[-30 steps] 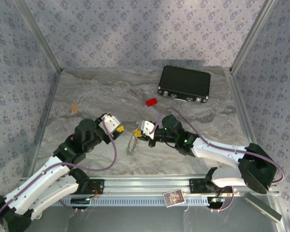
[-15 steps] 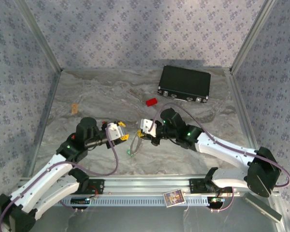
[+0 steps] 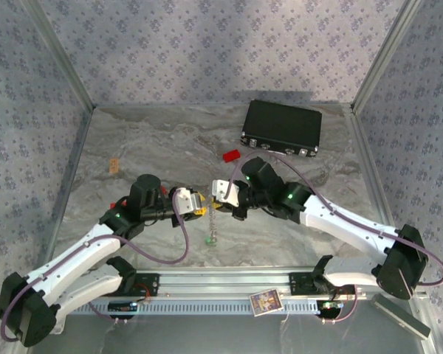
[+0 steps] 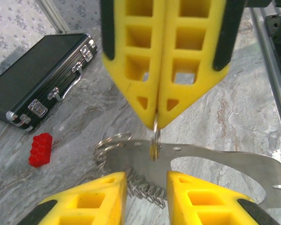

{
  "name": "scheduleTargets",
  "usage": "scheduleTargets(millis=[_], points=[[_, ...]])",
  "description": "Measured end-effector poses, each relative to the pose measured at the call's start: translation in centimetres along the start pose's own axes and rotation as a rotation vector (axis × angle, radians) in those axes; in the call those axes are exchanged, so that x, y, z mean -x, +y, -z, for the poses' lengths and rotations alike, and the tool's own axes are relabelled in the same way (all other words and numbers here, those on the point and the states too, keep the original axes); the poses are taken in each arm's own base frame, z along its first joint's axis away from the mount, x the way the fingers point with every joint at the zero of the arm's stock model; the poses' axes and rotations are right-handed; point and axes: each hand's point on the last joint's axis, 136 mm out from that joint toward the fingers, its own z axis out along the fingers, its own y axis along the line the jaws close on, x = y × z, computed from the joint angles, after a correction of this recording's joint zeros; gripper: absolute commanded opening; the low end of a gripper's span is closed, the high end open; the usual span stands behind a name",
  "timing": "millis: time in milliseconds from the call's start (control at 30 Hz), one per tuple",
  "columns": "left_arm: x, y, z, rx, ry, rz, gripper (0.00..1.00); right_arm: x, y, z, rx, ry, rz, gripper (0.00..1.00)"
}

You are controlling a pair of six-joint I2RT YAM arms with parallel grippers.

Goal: Put the keys on the keyring

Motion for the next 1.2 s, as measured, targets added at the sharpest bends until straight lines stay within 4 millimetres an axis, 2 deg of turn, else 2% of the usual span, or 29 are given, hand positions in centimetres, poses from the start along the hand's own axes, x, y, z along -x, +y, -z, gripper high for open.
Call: scheduleTargets(millis=[200,333,600,867,933,967,1067,1200], points=[[0.6,-0.1,0.0,-0.011,-0.029,0.017,0.27,-0.6,0.0,-0.5,0.007,0.040,0.003,0.00],[0.9,0.0,0.0,-0.010,-0.039,0.023,0.21,-0.9,0.0,-0.6,0.008,0.049,0.003,0.00],[0.7,-0.2,-0.3,-0.020,-0.033,0.030,0.18,-0.7,0.3,-0.7,0.016,0.046,0.008,0.00],[0.7,-0.5,-0.4,-0.027,-0.030,0.032,0.00,-0.3,0.3,-0.7,0.017,0.041,0.013,0.00],[0.7,-0.5,-0.4,-0.027,-0.027,0.036,0.00,-0.3,0.3,-0.7,0.017,0.041,0.013,0.00],[0.7,-0.5,-0.4,-0.024,-0.026,0.034,0.00,-0.3,0.3,-0.7,0.017,0.040,0.012,0.01],[1.0,-0.4,-0.4,-0.010,-0.032,0.048,0.00,-0.2,0.0,-0.5,0.015,0.017,0.000,0.26],[1.1,-0.3,-0.2,0.033,-0.073,0.071,0.00,-0.4,-0.5,0.8,0.005,-0.063,-0.043,0.30]])
